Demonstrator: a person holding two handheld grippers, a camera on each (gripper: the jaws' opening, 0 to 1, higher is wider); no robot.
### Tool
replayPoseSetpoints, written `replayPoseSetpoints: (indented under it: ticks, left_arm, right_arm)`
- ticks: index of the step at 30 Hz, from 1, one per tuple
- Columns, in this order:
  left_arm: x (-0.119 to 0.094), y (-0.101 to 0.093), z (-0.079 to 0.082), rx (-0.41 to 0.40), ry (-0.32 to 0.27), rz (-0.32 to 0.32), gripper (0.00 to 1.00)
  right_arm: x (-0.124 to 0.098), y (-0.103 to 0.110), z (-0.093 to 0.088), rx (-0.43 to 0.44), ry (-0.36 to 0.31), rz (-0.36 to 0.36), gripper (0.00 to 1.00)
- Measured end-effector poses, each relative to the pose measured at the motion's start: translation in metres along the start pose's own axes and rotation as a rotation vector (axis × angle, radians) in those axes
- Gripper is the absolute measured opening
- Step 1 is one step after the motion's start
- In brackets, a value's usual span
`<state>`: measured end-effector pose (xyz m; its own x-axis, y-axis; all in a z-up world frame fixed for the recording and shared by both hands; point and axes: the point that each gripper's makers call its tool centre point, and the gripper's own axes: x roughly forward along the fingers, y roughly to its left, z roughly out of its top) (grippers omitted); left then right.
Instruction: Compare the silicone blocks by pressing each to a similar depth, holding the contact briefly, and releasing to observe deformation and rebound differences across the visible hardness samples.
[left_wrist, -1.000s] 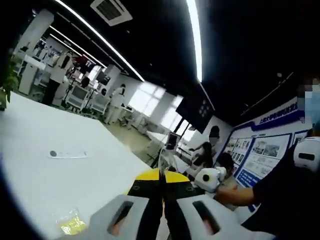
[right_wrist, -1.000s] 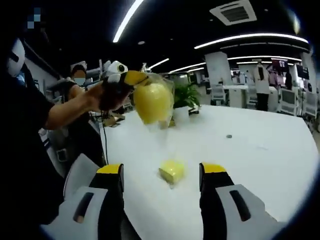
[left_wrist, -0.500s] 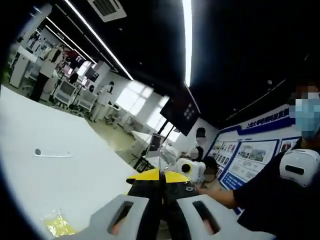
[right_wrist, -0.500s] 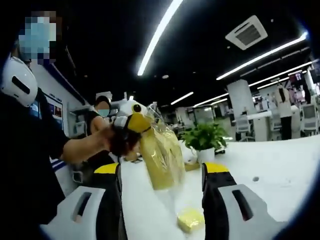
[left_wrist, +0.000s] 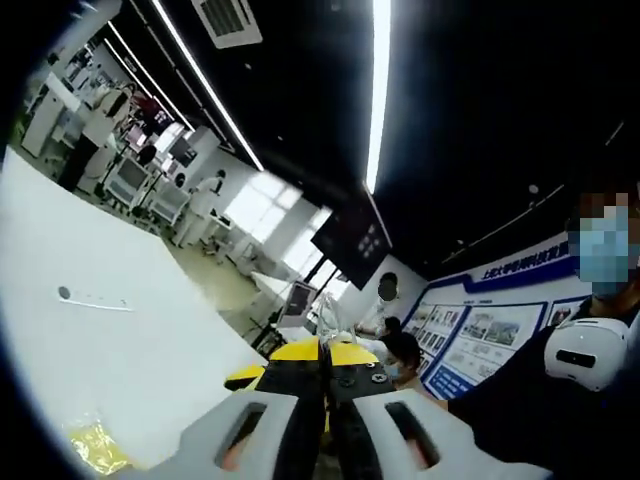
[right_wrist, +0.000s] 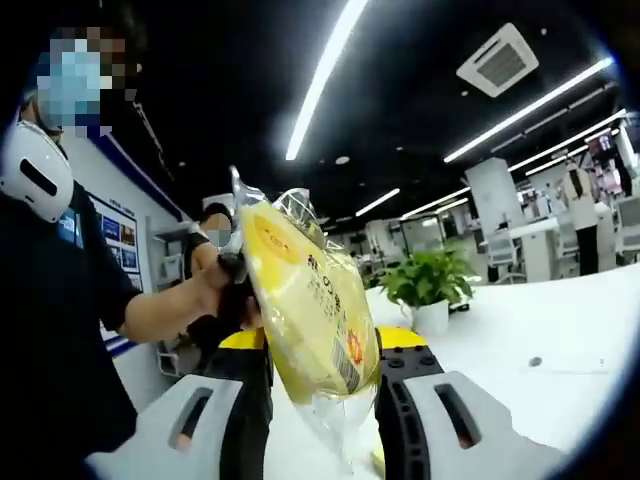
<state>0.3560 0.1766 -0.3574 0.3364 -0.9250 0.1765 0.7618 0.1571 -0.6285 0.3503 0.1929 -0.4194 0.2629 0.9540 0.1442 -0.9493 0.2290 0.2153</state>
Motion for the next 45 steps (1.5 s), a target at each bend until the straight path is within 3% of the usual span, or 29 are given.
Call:
replayPoseSetpoints:
  ticks: [5,9,14,23,30,38,45]
  left_arm:
    - [-0.008,0.002,0.0,0.01,-0.036,0.012,0.0]
    - [-0.015,0.002,-0.004,0.081,-0.029,0.024,0.0]
    - [-0.025,0.01,-0.013,0.178,-0.001,0.075,0.0]
    - [-0.038,0.012,-0.02,0.208,0.003,0.1,0.0]
    - [-0.044,0.017,-0.027,0.253,0.038,0.123,0.0]
    - [-0.045,0.013,-0.026,0.234,0.026,0.092,0.0]
    - [-0.042,0.018,-0.03,0.237,0.042,0.106,0.0]
  right_arm:
    - [0.001,0.005,0.001,-0.015,-0.004,0.021,0.28]
    - [0.005,0.012,-0.007,-0.02,0.036,0.05,0.24]
    - [0.01,0.017,-0.024,0.039,0.1,0.064,0.2]
    - [0.015,0.022,-0.034,0.05,0.16,0.084,0.12]
    - [0.014,0.025,-0.044,0.066,0.224,0.101,0.1]
    - [0.011,0.032,-0.041,0.051,0.225,0.105,0.09]
    - [0.007,0.027,-0.046,0.052,0.232,0.08,0.1]
